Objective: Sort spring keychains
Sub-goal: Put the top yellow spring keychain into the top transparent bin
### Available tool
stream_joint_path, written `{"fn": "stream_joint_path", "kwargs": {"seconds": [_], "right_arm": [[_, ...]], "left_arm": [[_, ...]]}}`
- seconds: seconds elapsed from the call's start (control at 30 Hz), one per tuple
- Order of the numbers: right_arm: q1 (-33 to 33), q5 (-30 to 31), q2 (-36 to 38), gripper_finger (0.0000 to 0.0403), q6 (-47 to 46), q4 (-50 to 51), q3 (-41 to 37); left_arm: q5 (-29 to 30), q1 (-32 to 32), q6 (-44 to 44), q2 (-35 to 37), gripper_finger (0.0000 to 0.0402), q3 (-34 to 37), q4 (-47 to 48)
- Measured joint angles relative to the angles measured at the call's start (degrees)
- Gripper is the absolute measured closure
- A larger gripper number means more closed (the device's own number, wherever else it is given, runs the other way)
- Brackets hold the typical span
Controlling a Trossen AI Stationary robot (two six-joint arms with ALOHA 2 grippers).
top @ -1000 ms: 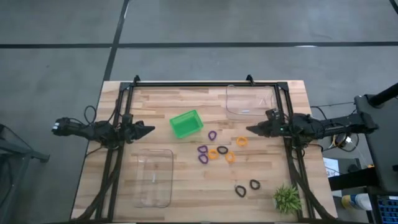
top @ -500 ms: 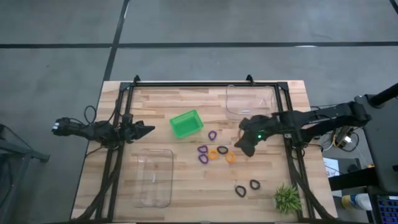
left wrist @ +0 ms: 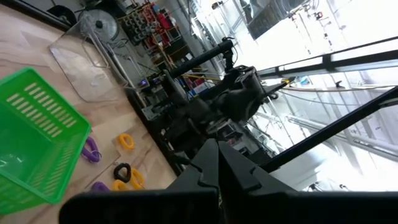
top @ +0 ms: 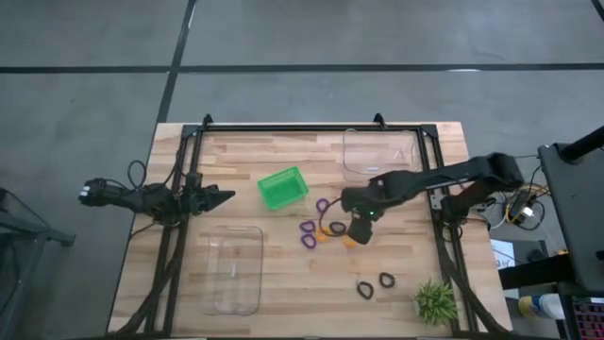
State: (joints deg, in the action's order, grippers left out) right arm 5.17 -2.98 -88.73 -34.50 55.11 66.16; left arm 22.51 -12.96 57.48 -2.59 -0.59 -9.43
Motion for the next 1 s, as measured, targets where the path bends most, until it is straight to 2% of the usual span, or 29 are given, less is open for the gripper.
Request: {"fn": "stream_joint_path", "kwargs": {"seconds": [0.2,0.47,0.7,1.0], "right_arm": [[0.02,0.15,-7.95,0.0198,3.25,2.02,2.75],[-1.64,0.45,-13.11,0.0213,4.87,3.38,2.64],[-3.87,3.26,-13.79,0.0228,4.89,4.96,2.17],[-6.03,3.01,-13.77,0.0230,5.16,4.10,-0.56]], "left_arm": [[-0.03,0.01,0.72,0.00,0.0402,0.01,-0.02],[-0.07,0.01,1.55,0.00,0.0402,0.00,-0.49],[-0.07,0.00,1.53,0.00,0.0402,-0.01,-1.05],[-0.10,-0.01,1.53,0.00,0.0402,-0.01,-1.80]]}}
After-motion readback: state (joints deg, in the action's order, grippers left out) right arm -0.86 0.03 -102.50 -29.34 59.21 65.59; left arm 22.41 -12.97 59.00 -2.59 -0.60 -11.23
